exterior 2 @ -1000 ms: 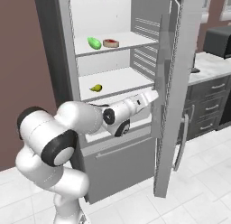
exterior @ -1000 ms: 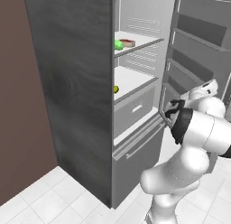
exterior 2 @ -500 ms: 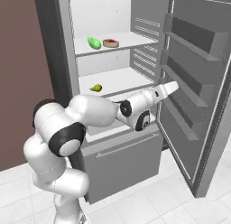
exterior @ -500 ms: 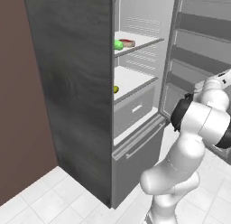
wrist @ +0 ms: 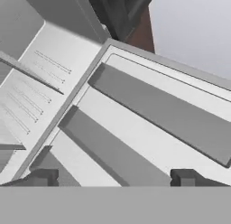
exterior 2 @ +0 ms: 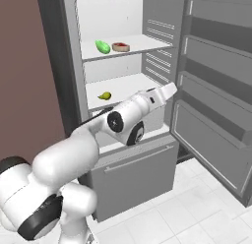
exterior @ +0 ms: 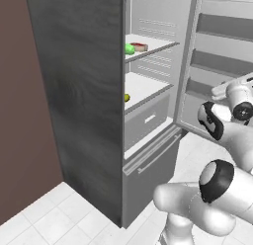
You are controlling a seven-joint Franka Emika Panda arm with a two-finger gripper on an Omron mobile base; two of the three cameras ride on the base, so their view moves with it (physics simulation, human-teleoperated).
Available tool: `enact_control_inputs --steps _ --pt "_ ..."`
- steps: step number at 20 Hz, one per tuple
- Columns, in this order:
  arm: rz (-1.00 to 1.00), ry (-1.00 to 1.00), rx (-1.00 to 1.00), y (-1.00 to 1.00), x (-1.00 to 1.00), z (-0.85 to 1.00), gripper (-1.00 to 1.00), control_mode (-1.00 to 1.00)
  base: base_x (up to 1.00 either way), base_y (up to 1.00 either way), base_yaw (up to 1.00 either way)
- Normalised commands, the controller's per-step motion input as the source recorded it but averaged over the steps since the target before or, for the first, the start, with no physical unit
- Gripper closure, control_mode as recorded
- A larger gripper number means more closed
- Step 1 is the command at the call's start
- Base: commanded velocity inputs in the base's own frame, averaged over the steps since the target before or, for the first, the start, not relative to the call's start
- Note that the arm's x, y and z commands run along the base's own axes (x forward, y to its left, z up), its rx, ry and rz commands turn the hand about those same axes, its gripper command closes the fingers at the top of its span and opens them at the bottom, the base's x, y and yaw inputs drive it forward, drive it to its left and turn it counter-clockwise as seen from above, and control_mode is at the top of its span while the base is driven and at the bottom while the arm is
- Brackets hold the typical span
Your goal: Open the fridge, remove the pear, corn, and steak, and place them on any counter.
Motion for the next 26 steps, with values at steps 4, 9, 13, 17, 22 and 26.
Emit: enact_control_inputs --steps 4,9,13,17,22,26 --pt "0.03 -0.01 0.33 1.00 -0.23 1.00 -1.00 -1.00 0.00 0.00 0.00" --pt "0.01 0.03 0.44 0.95 -0.19 0.99 -1.00 -1.00 0.00 0.00 0.00" --pt "0.00 0.24 0.45 0.79 -0.12 0.05 -1.00 -1.00 0.00 0.00 0.00" --pt "0.02 0.22 0.43 0.69 -0.01 -0.67 -1.00 -1.00 0.00 0.00 0.00" --pt "0.07 0.20 0.21 0.55 0.00 -0.83 -1.00 -1.00 0.00 0.00 0.00" --pt "0.02 0.17 -0.05 0.35 0.00 -0.80 -1.00 -1.00 0.00 0.00 0.00"
